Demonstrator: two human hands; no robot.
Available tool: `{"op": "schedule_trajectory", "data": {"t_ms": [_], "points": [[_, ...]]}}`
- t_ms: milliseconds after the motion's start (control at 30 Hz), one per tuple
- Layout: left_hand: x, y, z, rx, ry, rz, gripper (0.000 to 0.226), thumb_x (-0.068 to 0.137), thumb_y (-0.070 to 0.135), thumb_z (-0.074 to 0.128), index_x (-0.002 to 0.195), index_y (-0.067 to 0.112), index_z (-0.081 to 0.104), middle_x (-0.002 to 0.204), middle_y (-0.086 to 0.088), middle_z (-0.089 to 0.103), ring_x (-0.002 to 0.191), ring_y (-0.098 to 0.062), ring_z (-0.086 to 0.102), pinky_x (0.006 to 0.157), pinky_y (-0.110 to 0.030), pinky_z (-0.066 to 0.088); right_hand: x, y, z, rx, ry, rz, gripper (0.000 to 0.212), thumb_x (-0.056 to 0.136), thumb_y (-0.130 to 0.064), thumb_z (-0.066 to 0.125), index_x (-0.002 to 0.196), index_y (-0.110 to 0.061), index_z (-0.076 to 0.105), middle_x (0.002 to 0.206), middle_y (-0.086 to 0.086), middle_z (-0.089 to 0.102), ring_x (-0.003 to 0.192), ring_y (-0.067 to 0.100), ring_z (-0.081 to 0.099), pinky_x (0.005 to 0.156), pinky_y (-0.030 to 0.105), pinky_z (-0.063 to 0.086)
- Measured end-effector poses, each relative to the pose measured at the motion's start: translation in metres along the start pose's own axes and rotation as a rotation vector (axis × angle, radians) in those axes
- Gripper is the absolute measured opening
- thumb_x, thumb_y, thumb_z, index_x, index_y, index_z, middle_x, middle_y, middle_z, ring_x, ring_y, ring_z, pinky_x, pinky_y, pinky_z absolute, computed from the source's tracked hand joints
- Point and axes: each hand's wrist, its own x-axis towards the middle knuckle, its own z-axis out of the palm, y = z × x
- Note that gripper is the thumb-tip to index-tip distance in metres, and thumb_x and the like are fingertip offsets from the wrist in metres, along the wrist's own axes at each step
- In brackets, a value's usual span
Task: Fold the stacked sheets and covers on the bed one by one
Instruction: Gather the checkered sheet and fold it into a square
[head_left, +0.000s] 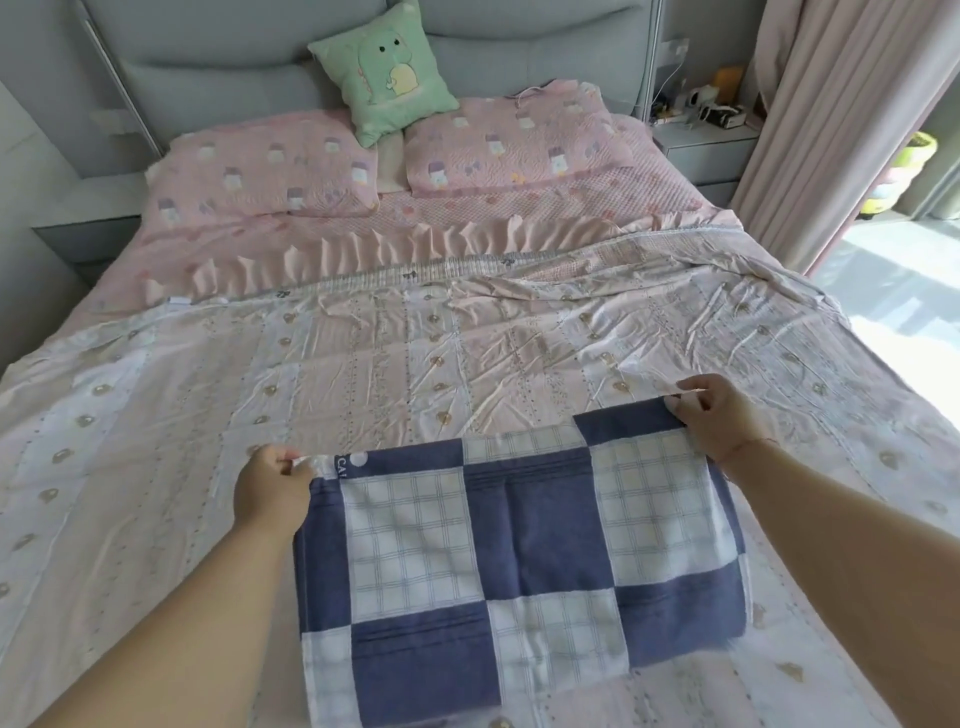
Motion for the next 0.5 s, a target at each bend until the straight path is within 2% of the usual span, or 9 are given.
{"op": "schedule_trajectory", "data": {"t_ms": [67,100,167,233,300,367,400,433,500], "points": [[0.006,-0.018,0.018,-0.029,-0.102,-0.125,0.039,0.086,0.024,0.072,0.115,0.0,0.061,0.114,-0.014,0.065,0.103,-0.032,0.061,0.089,-0.039,0.048,0.006,0.025,0.009,0.047,-0.109,0.195,0.06,0.083,-0.03,0.072,0.132,-0.008,0.045,0.118,0.013,0.053,0.099,0.026,0.057,0.082,0.034,0.048],[0.002,-0.029,0.026,-0.055,-0.188,-0.197,0.041,0.083,0.025,0.076,0.113,0.001,0.063,0.113,-0.014,0.066,0.102,-0.031,0.062,0.087,-0.037,0.048,0.006,0.041,0.012,-0.006,-0.17,0.267,0.067,0.08,-0.028,0.075,0.135,-0.005,0.043,0.123,0.014,0.052,0.108,0.029,0.055,0.09,0.038,0.046],[-0.009,-0.052,0.04,-0.045,-0.309,-0.265,0.021,0.083,0.015,0.075,0.098,0.002,0.068,0.095,-0.011,0.067,0.089,-0.028,0.063,0.074,-0.031,0.047,0.005,0.069,0.023,-0.211,-0.275,0.3,0.044,0.079,-0.012,0.074,0.118,-0.002,0.058,0.111,0.015,0.058,0.101,0.03,0.056,0.086,0.037,0.046],[-0.01,-0.069,0.05,0.043,-0.247,-0.219,0.015,0.087,0.01,0.069,0.08,-0.003,0.067,0.075,-0.012,0.065,0.071,-0.026,0.059,0.064,-0.03,0.041,0.008,0.079,0.036,-0.309,-0.217,0.237,0.009,0.078,0.003,0.066,0.085,-0.002,0.066,0.088,0.014,0.06,0.086,0.029,0.057,0.079,0.037,0.048],[-0.008,-0.07,0.053,0.133,-0.127,-0.162,0.019,0.09,0.009,0.064,0.076,-0.005,0.062,0.067,-0.013,0.059,0.063,-0.025,0.052,0.06,-0.033,0.039,0.013,0.077,0.043,-0.28,-0.071,0.176,0.006,0.081,0.006,0.059,0.082,0.002,0.063,0.083,0.015,0.059,0.082,0.032,0.057,0.072,0.036,0.046],[-0.008,-0.065,0.06,0.266,0.013,-0.073,0.009,0.089,0.005,0.062,0.093,-0.003,0.063,0.085,-0.019,0.061,0.077,-0.032,0.055,0.071,-0.041,0.047,0.012,0.072,0.047,-0.339,0.157,0.115,0.014,0.085,-0.001,0.055,0.097,-0.006,0.06,0.099,0.016,0.06,0.093,0.034,0.056,0.074,0.034,0.044],[-0.012,-0.064,0.066,0.37,0.075,-0.025,0.022,0.088,0.007,0.061,0.108,-0.001,0.061,0.104,-0.023,0.06,0.095,-0.038,0.055,0.082,-0.047,0.047,0.006,0.071,0.051,-0.409,0.218,0.042,0.019,0.087,-0.008,0.056,0.106,-0.01,0.058,0.108,0.014,0.059,0.1,0.033,0.054,0.081,0.036,0.043],[-0.019,-0.065,0.076,0.462,0.082,0.068,0.037,0.087,0.011,0.062,0.123,0.002,0.056,0.123,-0.024,0.054,0.112,-0.04,0.049,0.095,-0.051,0.042,-0.004,0.072,0.061,-0.484,0.211,-0.071,0.026,0.089,-0.018,0.057,0.114,-0.012,0.057,0.115,0.012,0.057,0.108,0.031,0.051,0.091,0.038,0.041],[-0.041,-0.068,0.098,0.586,-0.015,0.379,0.054,0.089,0.023,0.06,0.14,0.01,0.046,0.144,-0.019,0.042,0.131,-0.037,0.038,0.112,-0.051,0.026,-0.033,0.077,0.085,-0.655,0.022,-0.31,0.046,0.091,-0.041,0.046,0.132,-0.021,0.049,0.134,0.005,0.05,0.127,0.026,0.042,0.108,0.041,0.03]]}}
